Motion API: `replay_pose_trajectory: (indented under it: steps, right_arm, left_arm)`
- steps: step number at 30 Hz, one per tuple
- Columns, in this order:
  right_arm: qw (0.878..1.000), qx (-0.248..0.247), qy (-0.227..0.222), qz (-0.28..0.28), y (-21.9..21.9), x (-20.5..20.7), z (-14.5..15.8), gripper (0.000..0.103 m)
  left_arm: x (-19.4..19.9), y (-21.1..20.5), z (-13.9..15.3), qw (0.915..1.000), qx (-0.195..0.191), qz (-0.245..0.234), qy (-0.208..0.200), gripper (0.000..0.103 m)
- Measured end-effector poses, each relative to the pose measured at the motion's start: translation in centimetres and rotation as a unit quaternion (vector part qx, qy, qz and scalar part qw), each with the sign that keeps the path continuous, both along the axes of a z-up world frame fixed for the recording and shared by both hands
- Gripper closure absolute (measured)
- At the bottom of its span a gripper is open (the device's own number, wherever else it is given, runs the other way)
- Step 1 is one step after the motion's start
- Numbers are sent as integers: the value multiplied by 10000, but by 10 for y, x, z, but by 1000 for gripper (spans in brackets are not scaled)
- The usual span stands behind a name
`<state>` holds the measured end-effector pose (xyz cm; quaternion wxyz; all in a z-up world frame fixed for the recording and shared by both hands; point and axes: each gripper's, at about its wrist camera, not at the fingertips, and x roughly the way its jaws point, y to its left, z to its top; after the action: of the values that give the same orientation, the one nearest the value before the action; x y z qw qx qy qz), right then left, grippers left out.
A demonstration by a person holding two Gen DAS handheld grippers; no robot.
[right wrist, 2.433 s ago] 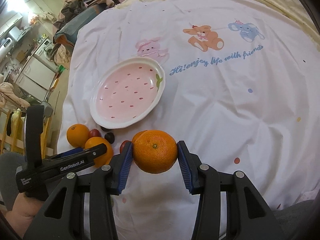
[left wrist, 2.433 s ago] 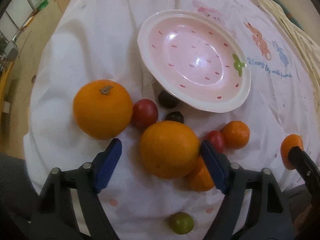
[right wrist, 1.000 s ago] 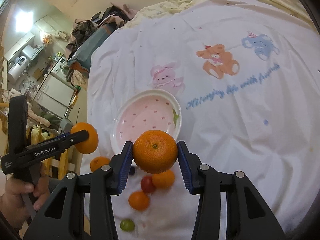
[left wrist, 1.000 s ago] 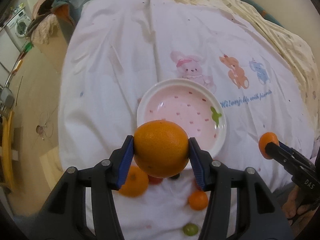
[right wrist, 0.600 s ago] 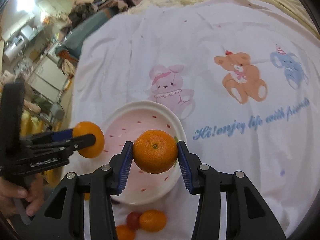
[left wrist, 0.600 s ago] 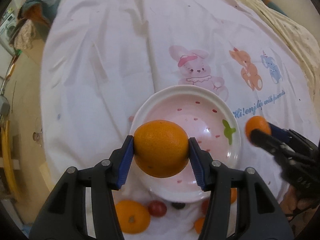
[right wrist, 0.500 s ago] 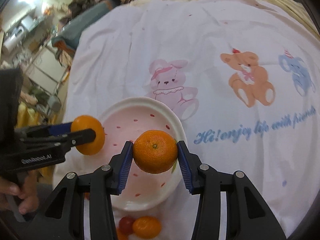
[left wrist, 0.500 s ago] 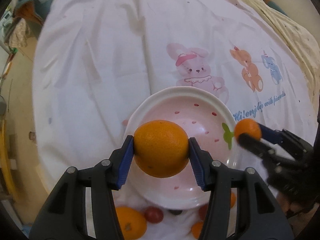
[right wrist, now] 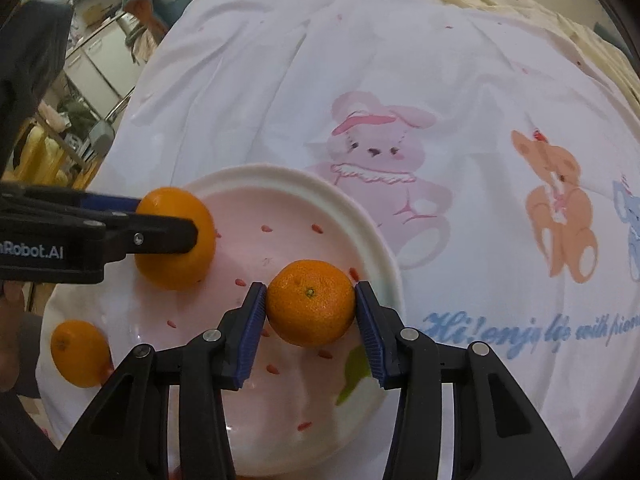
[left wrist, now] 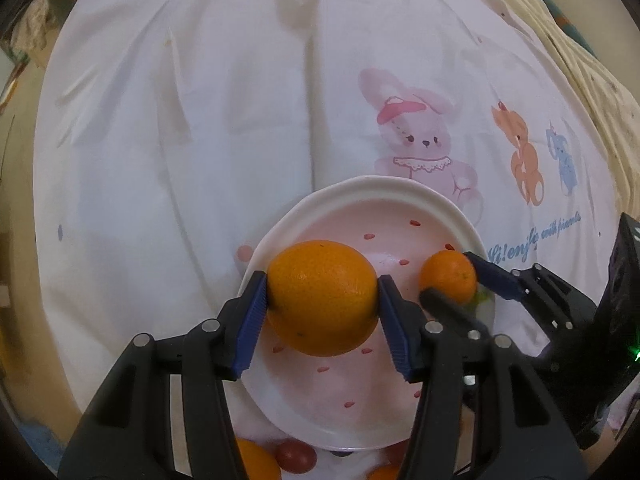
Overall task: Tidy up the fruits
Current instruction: 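Carry the orange and tangerine over the pink plate with both grippers, then lower both fruits into the pink plate and open both grippers, then withdraw both grippers from the plate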
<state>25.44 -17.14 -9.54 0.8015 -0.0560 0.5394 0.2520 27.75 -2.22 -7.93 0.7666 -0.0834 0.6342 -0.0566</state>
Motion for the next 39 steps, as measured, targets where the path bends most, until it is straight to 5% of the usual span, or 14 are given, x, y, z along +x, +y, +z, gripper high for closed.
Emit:
replay_pose_trajectory:
  steps: [8, 12, 15, 20, 27, 33, 39]
  right_arm:
    - [9998, -70, -147, 120, -2, -1, 3, 54]
    - [9994, -39, -343, 99, -4, -7, 11, 32]
    - [9992, -18, -385, 66, -9, -11, 16, 30]
    - [9993, 57, -285, -224, -24, -22, 26, 21]
    - [9987, 129, -262, -412, -31, -51, 44, 17]
    - [9948, 512, -63, -878, -48, -72, 57, 16]
    - [9902, 743, -154, -1174, -60, -94, 75, 16]
  left_arm:
    - [6, -4, -2, 10000, 24, 36, 33, 51]
    - [5, -5, -3, 10000, 23, 22, -16, 49]
    - [4, -7, -2, 9999, 118, -102, -34, 47]
    - [-1, -7, 14, 9995, 59, -94, -290, 19]
    - [-19, -5, 37, 9981, 131, -57, -603, 19]
    - [-49, -6, 66, 9901, 619, -81, -1256, 19]
    - [-79, 2, 75, 9890, 520, 67, -1380, 17]
